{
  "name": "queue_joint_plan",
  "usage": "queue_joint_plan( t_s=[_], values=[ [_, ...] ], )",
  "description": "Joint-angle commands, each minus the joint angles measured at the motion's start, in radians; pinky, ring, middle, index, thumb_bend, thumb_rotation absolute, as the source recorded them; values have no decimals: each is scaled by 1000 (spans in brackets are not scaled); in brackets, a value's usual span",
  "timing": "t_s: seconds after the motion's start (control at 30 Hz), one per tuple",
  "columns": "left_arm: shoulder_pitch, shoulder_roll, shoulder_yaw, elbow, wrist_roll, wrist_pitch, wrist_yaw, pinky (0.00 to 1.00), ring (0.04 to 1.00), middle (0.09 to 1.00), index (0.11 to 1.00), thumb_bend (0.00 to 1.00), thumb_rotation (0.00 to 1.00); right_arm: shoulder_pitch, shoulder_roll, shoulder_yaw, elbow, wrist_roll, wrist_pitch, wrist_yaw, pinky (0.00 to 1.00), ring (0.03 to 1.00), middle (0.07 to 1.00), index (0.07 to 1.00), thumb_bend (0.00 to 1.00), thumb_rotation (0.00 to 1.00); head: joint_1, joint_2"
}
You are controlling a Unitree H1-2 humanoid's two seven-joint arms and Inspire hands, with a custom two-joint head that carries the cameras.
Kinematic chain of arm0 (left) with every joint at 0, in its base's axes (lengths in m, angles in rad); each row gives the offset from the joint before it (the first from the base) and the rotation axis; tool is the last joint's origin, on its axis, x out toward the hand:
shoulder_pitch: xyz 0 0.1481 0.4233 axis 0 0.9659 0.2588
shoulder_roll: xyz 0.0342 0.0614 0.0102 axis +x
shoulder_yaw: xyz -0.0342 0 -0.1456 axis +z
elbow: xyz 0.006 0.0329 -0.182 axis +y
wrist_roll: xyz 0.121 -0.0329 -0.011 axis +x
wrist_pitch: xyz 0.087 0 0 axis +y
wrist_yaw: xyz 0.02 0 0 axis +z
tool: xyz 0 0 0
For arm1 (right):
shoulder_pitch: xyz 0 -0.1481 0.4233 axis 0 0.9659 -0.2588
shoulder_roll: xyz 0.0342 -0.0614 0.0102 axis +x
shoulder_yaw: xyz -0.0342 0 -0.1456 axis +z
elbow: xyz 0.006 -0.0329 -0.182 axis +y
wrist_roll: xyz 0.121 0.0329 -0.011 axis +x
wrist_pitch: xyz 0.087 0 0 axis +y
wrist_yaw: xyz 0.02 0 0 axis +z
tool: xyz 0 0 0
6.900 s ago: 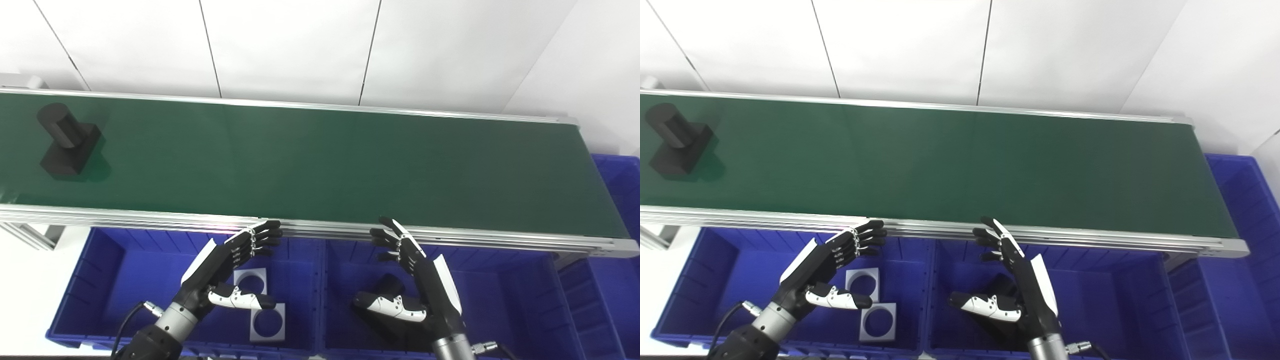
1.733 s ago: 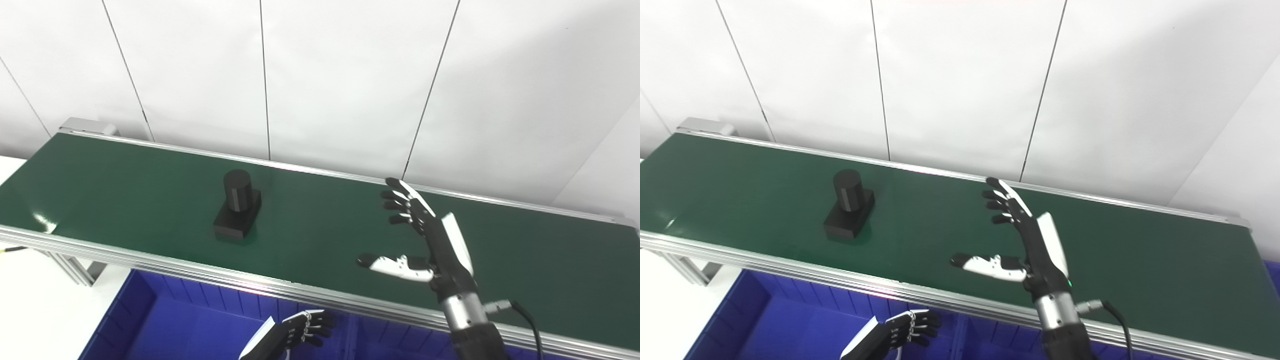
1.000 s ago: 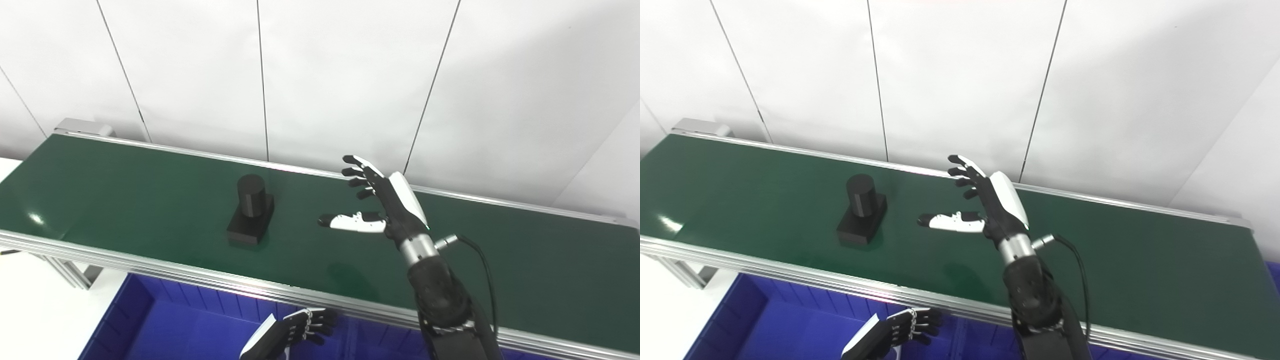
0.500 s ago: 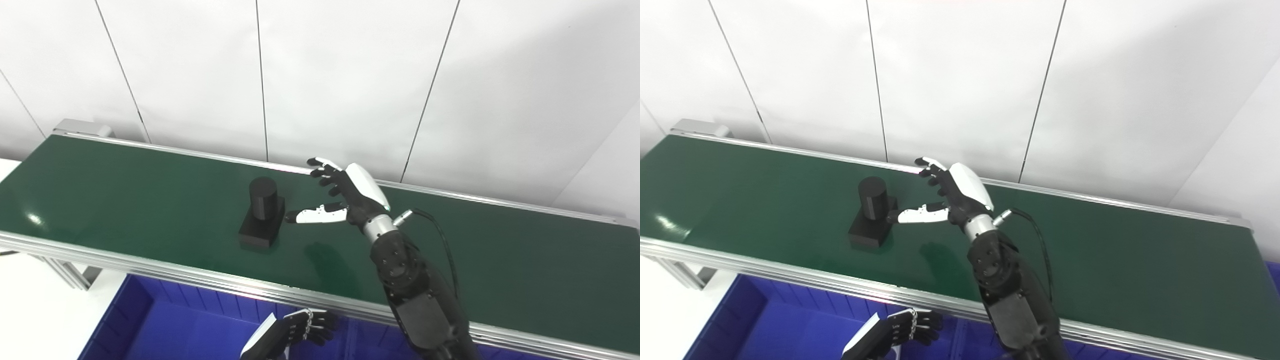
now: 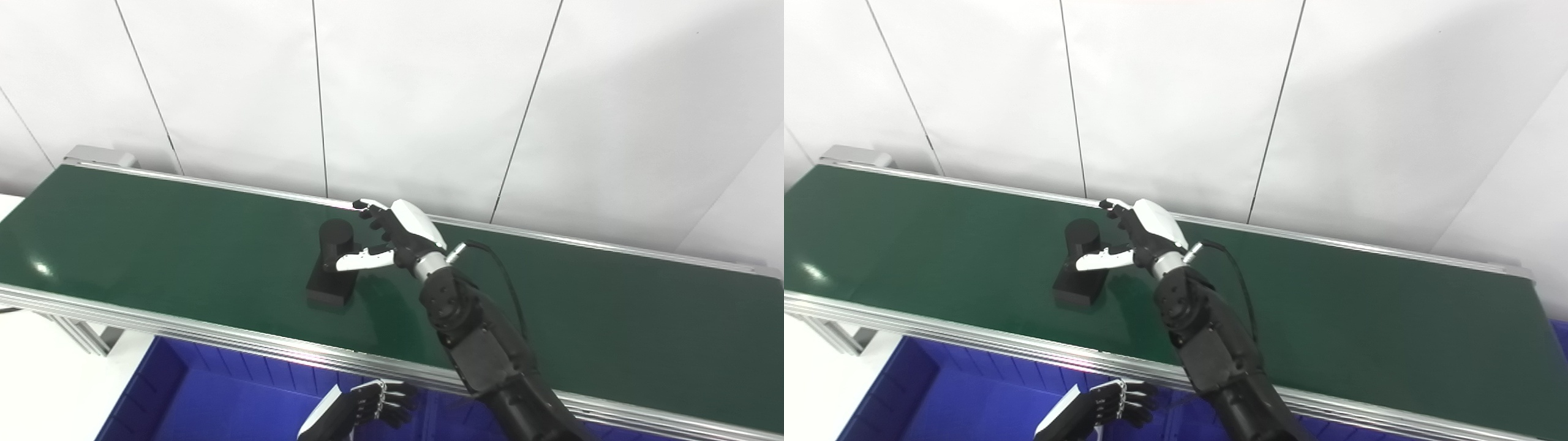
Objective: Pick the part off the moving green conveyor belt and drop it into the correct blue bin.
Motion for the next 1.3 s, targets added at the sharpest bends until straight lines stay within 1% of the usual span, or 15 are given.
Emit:
queue_joint_plan(
  t_s=[0.0, 0.23, 0.4, 0.5, 0.57, 0.6, 0.63, 0.67, 0.73, 0.87, 0.9, 0.93, 1.07, 1.13, 1.27],
  values=[
    [2, -12, -4, -28, -12, -41, -9, 627, 651, 703, 742, 932, 234, -87, 32, -4, 40, 0, -74, -55, 729, 838, 880, 899, 893, 500, -2, 3],
    [11, -20, -17, -43, 2, -41, 0, 618, 640, 685, 732, 923, 233, -171, 68, -5, 266, 7, -146, -168, 725, 830, 873, 903, 874, 452, -5, 15],
    [16, -26, -23, -49, 10, -41, 12, 599, 628, 683, 738, 927, 236, -209, 82, -13, 382, 19, -174, -216, 729, 830, 872, 905, 866, 415, -7, 23],
    [19, -25, -27, -53, 12, -41, 11, 598, 631, 686, 744, 929, 246, -219, 88, -17, 440, 29, -202, -249, 715, 823, 866, 902, 832, 354, -7, 26],
    [21, -26, -28, -57, 13, -40, 14, 599, 634, 692, 747, 931, 248, -218, 90, -25, 465, 42, -223, -274, 662, 794, 861, 888, 783, 281, -12, 32],
    [23, -26, -28, -59, 14, -40, 16, 598, 633, 688, 746, 934, 250, -216, 90, -29, 473, 48, -231, -285, 593, 724, 835, 851, 721, 157, -12, 32],
    [24, -26, -29, -62, 15, -40, 17, 606, 636, 687, 747, 931, 252, -206, 90, -36, 481, 55, -251, -312, 529, 629, 760, 798, 662, 64, -15, 36],
    [25, -24, -29, -64, 16, -40, 17, 608, 636, 687, 748, 931, 253, -199, 90, -38, 489, 56, -267, -337, 520, 612, 745, 789, 653, 51, -17, 38],
    [25, -21, -29, -65, 14, -41, 16, 614, 637, 684, 746, 925, 257, -189, 87, -30, 506, 47, -287, -375, 470, 469, 590, 723, 546, 10, -20, 41],
    [24, -16, -31, -72, 12, -41, 12, 609, 633, 684, 738, 904, 249, -178, 81, -7, 530, 28, -300, -427, 458, 428, 546, 632, 519, 0, -24, 45],
    [24, -15, -31, -72, 12, -41, 12, 614, 638, 691, 738, 897, 252, -175, 80, -4, 533, 26, -304, -436, 376, 450, 563, 601, 499, 0, -24, 45],
    [23, -12, -30, -71, 13, -41, 12, 623, 644, 696, 741, 897, 258, -170, 77, 3, 536, 20, -316, -456, 337, 461, 570, 580, 490, 0, -27, 48],
    [21, -2, -27, -68, 19, -41, 14, 634, 653, 707, 753, 900, 283, -157, 73, 13, 546, 14, -354, -513, 320, 466, 570, 567, 486, 0, -35, 49],
    [18, 3, -25, -67, 19, -41, 13, 636, 657, 713, 758, 898, 297, -154, 73, 13, 551, 15, -369, -530, 324, 462, 566, 511, 489, 0, -40, 51],
    [12, 10, -19, -63, 9, -41, 5, 638, 663, 721, 765, 893, 293, -142, 68, 20, 552, 10, -394, -572, 336, 474, 574, 483, 488, 0, -53, 53]
  ],
)
